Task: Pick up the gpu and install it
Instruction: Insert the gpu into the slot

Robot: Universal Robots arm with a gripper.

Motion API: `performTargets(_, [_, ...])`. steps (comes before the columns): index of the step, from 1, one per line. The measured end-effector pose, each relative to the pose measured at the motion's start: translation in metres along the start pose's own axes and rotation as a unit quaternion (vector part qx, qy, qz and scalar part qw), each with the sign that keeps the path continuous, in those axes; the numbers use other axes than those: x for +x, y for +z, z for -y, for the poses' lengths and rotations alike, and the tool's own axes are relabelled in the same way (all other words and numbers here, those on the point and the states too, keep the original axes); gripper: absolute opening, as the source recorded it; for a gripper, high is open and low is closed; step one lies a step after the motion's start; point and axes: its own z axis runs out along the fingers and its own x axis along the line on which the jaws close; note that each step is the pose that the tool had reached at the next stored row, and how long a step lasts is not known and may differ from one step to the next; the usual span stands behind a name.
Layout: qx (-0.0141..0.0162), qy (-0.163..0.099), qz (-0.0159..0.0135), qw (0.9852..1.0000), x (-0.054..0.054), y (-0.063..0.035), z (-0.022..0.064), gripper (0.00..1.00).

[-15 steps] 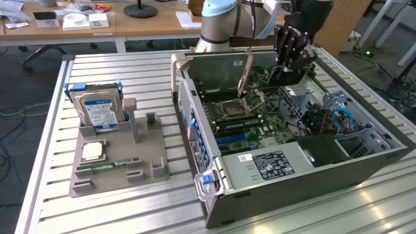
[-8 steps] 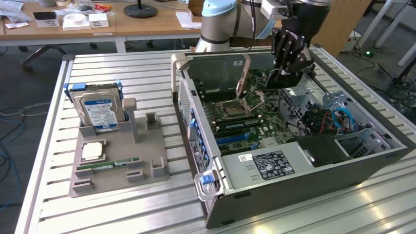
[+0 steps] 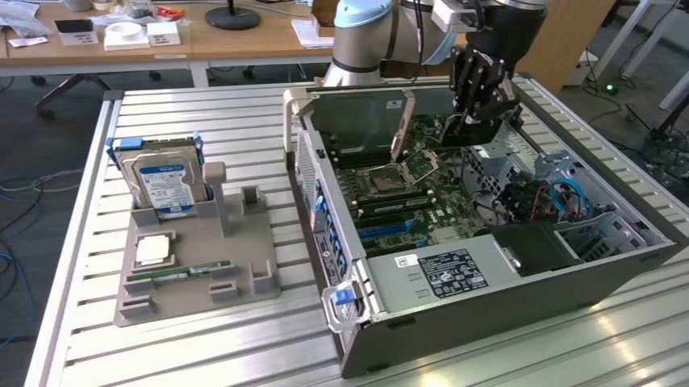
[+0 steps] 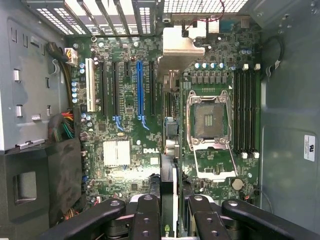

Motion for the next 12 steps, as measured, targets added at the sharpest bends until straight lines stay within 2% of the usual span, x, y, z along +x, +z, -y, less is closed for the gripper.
performTargets(6, [0.0,0.0,0.0,1.0,0.0,0.0,-0.0014,0.26])
performTargets(12, [0.0002,0.0,0.0,1.0,0.001,0.0003,-0.0166,0.26])
